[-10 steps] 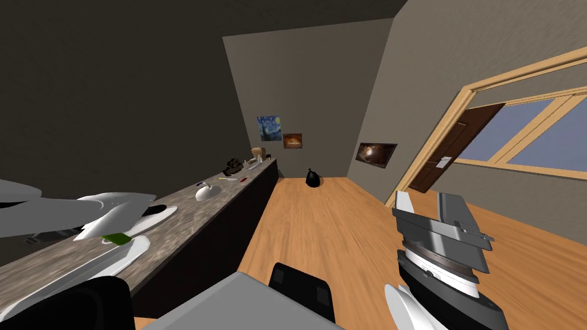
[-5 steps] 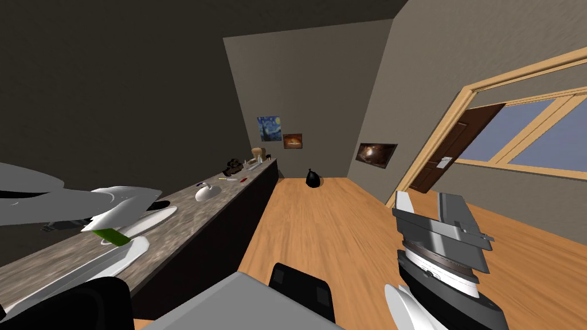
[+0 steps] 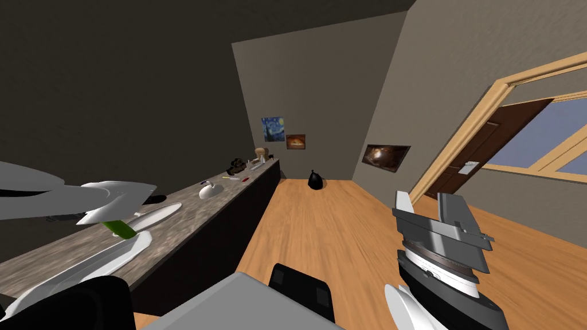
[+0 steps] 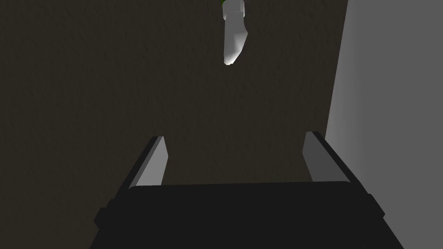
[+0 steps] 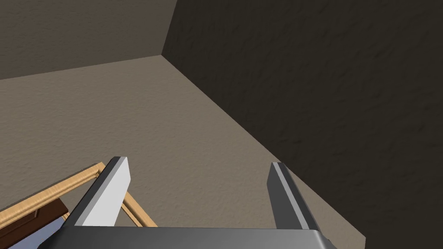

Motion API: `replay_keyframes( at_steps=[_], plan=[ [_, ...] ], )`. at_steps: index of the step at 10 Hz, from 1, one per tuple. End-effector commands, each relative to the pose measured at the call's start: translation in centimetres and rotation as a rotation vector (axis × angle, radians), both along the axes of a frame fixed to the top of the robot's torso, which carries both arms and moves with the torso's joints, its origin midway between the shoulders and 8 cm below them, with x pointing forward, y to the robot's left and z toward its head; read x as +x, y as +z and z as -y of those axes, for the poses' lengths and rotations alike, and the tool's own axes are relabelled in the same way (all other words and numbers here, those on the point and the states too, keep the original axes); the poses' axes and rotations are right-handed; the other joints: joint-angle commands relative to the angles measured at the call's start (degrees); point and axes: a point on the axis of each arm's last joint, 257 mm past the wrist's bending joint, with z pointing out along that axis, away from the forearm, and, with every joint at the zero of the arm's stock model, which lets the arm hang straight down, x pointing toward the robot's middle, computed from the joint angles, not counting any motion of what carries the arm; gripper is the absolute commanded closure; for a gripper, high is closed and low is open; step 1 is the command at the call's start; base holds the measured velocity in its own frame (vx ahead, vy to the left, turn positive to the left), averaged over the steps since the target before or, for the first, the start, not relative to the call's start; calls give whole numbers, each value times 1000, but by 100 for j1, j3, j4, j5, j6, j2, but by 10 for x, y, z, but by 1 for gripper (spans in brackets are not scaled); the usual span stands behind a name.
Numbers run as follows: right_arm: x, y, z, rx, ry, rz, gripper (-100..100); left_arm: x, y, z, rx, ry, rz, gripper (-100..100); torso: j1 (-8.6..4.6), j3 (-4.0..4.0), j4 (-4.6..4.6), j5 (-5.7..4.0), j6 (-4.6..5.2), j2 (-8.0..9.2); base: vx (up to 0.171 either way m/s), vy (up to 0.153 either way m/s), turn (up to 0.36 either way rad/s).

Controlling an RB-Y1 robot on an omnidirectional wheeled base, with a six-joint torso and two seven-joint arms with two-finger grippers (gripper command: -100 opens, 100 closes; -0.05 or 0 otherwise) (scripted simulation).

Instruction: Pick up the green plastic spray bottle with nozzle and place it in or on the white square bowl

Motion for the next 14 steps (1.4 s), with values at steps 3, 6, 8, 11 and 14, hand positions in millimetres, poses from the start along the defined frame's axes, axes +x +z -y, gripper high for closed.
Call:
replay_keyframes(
  at_steps=[3, 6, 8, 11, 14],
  plan=[
    [0, 0, 0, 0, 0, 0, 0, 12, 18, -13, 4, -43, 3, -100, -4, 0, 1, 0, -5, -2, 79, -71, 122],
    [0, 0, 0, 0, 0, 0, 0, 22, 38, -23, 14, -82, 4, -100, 13, 4, 2, 4, 0, 7, 67, -48, 85],
    [0, 0, 0, 0, 0, 0, 0, 27, 48, -28, 21, -103, 6, -100, 0, -1, 1, 1, -4, -3, 91, -86, 134],
    [0, 0, 0, 0, 0, 0, 0, 34, 69, -37, 38, -137, 0, -100, 15, 10, 5, 4, -4, 16, 46, -50, 88],
    [0, 0, 0, 0, 0, 0, 0, 35, 69, -37, 35, -141, 5, -100, 16, 7, 2, 4, 3, 14, 38, -38, 14]
  ],
)
